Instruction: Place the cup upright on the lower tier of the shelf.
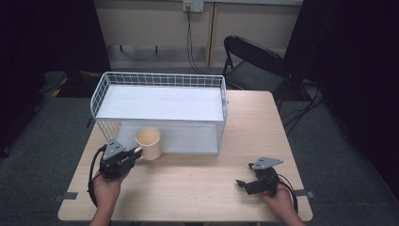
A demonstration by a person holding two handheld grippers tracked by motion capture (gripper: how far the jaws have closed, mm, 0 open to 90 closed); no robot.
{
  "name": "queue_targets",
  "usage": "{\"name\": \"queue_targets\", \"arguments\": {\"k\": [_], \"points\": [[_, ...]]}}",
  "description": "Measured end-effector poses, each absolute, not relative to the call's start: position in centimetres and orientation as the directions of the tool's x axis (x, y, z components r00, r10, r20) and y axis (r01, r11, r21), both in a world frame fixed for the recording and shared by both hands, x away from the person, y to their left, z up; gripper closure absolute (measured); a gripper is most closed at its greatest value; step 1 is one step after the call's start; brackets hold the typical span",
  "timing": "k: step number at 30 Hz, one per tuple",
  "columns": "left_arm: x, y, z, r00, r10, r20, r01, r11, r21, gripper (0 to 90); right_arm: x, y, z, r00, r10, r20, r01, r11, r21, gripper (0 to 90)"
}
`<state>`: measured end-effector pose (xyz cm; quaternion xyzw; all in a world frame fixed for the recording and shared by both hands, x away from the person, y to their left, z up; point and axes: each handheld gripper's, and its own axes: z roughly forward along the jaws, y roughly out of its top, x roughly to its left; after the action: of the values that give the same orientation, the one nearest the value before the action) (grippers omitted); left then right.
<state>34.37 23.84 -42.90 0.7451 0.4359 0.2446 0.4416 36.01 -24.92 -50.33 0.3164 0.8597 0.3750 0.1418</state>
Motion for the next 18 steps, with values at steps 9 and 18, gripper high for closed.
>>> {"name": "queue_targets", "arguments": {"k": [9, 18], "points": [[35.6, 23.0, -43.2, 0.463, 0.886, -0.018, 0.436, -0.210, 0.875, 80.4, 36.0, -24.9, -50.3, -0.760, 0.650, -0.006, 0.438, 0.518, 0.735, 12.7], [37.0, 21.6, -43.7, 0.433, 0.901, -0.012, 0.434, -0.196, 0.879, 80.4, 36.0, -24.9, -50.3, -0.760, 0.650, -0.007, 0.438, 0.518, 0.735, 12.7]]}}
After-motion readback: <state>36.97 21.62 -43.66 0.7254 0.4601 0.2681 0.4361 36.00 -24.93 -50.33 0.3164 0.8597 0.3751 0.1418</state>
